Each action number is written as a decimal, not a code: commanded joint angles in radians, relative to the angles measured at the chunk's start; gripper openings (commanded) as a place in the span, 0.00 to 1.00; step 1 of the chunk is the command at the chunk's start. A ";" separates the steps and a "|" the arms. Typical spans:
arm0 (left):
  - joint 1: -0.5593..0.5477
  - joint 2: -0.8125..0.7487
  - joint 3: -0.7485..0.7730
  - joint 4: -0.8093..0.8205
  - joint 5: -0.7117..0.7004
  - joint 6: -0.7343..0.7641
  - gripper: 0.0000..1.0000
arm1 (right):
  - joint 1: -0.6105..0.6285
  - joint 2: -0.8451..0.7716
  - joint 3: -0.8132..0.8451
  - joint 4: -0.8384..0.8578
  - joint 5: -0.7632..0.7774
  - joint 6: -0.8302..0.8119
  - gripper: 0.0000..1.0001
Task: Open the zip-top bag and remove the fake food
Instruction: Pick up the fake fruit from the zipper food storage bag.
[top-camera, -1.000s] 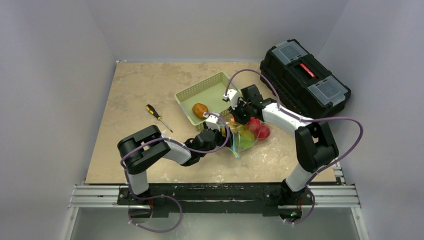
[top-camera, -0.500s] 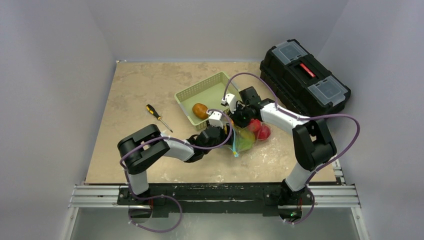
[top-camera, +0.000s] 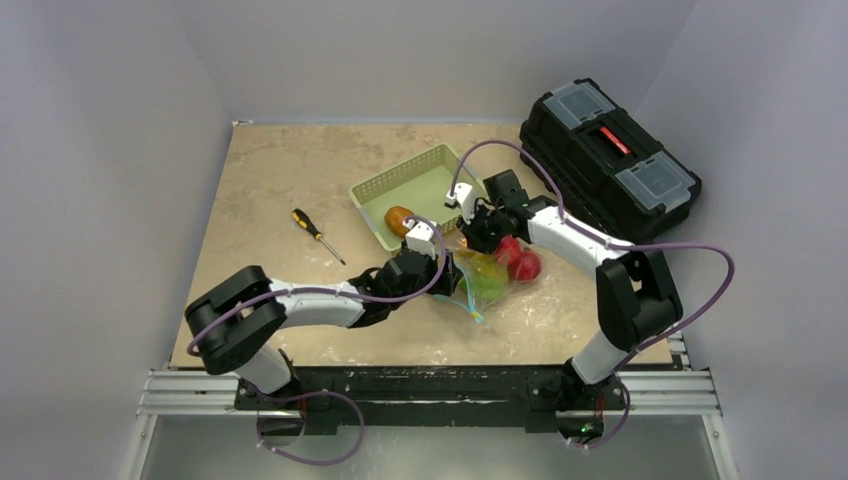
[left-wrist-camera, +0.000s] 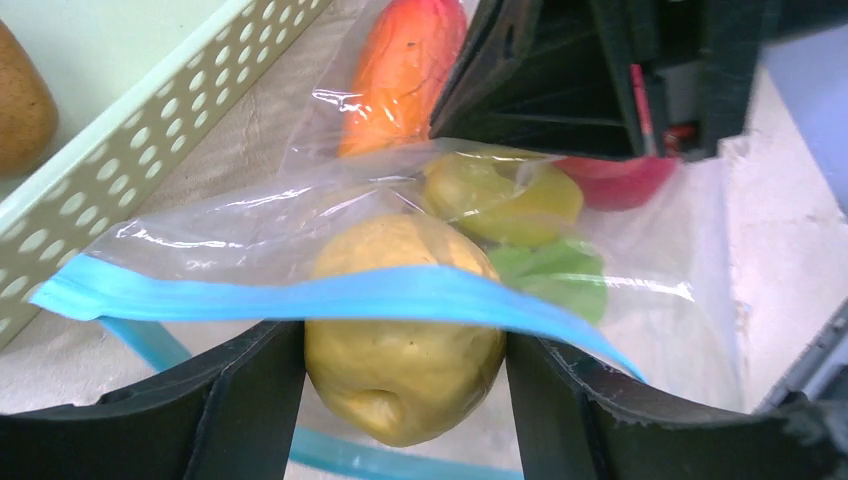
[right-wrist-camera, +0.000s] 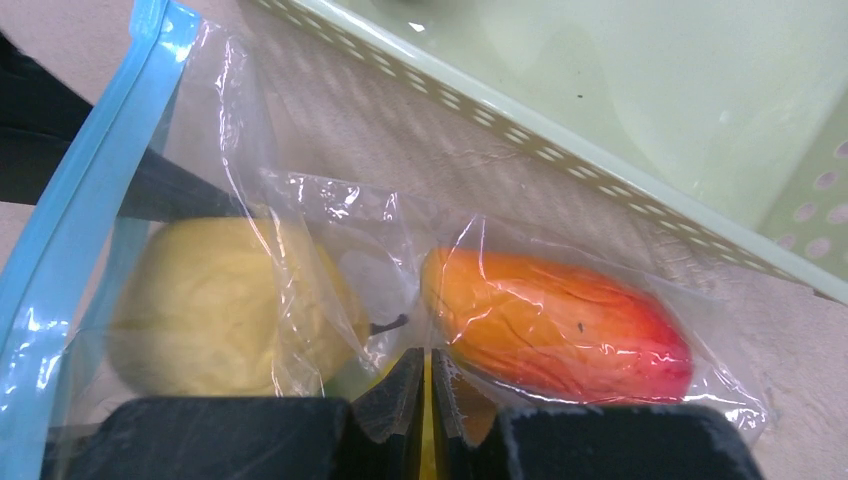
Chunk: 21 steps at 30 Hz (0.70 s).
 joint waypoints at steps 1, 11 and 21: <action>0.004 -0.122 -0.056 -0.042 0.065 0.027 0.00 | -0.007 -0.036 0.007 -0.003 -0.033 -0.012 0.08; 0.005 -0.285 -0.113 -0.141 0.134 0.033 0.00 | -0.008 -0.062 0.004 -0.019 -0.088 -0.041 0.10; 0.008 -0.469 -0.157 -0.301 0.139 0.066 0.00 | -0.012 -0.099 0.002 -0.032 -0.142 -0.071 0.11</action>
